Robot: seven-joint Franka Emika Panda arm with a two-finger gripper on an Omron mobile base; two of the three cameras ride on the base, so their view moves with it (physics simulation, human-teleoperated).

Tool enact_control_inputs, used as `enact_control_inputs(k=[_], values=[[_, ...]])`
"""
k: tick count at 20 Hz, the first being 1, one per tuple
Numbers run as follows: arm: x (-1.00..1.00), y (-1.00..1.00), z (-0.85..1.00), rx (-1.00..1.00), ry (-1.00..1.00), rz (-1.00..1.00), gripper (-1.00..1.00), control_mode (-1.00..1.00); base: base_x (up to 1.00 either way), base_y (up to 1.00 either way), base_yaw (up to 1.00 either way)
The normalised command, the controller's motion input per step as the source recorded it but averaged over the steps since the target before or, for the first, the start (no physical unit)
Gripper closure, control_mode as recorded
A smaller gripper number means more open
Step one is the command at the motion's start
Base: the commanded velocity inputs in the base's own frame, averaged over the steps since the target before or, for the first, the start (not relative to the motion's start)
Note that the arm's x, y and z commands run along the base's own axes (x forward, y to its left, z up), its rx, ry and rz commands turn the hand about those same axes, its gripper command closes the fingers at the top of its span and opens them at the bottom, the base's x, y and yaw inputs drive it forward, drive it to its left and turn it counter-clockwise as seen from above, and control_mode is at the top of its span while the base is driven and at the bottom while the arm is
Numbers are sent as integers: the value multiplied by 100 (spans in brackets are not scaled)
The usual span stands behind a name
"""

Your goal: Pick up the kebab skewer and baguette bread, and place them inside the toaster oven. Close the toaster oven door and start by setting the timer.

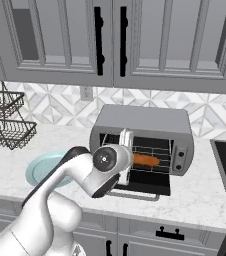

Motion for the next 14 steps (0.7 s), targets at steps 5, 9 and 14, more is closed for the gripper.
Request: enact_control_inputs(k=[5,9,14], values=[[60,0,0,1,0,0,100,-100,0,0,0],[41,-7,-5,0,0,1,100,-100,0,0,0],[23,-19,-7,0,0,10,100,-100,0,0,0]])
